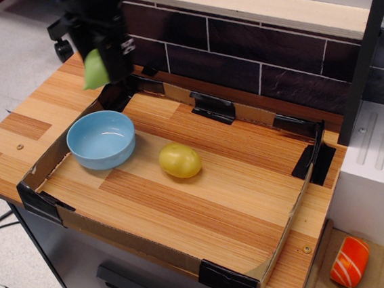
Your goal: Put pear in bowl
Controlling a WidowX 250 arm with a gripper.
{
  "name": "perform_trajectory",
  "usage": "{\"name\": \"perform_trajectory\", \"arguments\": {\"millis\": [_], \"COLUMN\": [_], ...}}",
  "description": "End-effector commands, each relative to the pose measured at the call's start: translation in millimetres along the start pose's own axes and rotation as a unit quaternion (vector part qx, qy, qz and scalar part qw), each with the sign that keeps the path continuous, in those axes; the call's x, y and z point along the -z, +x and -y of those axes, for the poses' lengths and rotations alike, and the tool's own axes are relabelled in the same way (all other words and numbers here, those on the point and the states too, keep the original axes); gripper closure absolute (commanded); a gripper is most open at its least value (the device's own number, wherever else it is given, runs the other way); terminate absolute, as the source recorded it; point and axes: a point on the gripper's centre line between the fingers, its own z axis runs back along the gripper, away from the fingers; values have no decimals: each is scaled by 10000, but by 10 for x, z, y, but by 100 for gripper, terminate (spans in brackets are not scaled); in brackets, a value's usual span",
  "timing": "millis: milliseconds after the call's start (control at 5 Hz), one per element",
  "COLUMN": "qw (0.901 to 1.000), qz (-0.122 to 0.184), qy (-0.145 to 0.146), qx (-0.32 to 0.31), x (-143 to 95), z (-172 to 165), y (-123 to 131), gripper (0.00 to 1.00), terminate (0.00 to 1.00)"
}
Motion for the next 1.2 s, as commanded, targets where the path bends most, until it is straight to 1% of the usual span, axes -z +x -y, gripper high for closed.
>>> {"name": "perform_trajectory", "arguments": {"millis": [0, 200, 400, 600, 800, 1000], "qw": [9990, 9987, 9983, 9984, 9989, 9996], "qz": [123, 45, 12, 8, 39, 151], "qy": [389, 442, 440, 453, 321, 139], "qx": [174, 268, 388, 340, 353, 202], "x": [258, 406, 474, 420, 316, 162], "z": [-136, -99, 10, 82, 112, 90], "y": [-155, -155, -147, -145, -154, -148], "gripper": [100, 100, 100, 0, 0, 0], "terminate": [0, 0, 0, 0, 0, 0]}}
